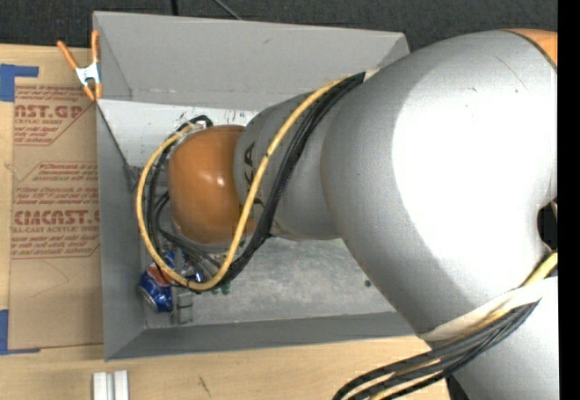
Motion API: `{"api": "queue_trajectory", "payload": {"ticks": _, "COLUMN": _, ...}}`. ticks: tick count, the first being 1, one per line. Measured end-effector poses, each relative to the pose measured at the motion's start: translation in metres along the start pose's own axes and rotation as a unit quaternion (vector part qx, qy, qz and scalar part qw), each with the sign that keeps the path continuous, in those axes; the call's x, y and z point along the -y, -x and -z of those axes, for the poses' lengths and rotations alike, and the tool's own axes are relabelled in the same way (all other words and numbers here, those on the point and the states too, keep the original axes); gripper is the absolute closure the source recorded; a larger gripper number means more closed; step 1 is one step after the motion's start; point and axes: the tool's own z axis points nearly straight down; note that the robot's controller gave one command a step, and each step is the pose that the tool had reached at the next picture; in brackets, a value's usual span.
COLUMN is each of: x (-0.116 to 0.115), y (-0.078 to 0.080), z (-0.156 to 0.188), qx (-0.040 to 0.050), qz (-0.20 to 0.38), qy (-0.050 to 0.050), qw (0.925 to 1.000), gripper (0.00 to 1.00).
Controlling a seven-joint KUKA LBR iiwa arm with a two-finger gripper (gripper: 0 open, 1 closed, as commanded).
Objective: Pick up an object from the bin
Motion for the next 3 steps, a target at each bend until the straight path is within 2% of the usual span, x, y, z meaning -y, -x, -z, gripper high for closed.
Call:
{"api": "queue_trajectory", "payload": {"ticks": 1, "x": 0.0, "y": 0.0, "z": 0.0, "qx": -0.0005, "qz": -0.001, "qy": 0.0, "qw": 1.0, "gripper": 1.0}}
{"api": "queue_trajectory", "payload": {"ticks": 2, "x": 0.021, "y": 0.016, "z": 0.112, "qx": 0.0042, "qz": -0.006, "qy": 0.001, "qw": 1.0, "gripper": 1.0}}
{"api": "queue_trajectory", "payload": {"ticks": 3, "x": 0.083, "y": 0.04, "z": 0.192, "qx": 0.0051, "qz": -0.008, "qy": -0.001, "qw": 1.0, "gripper": 1.0}}
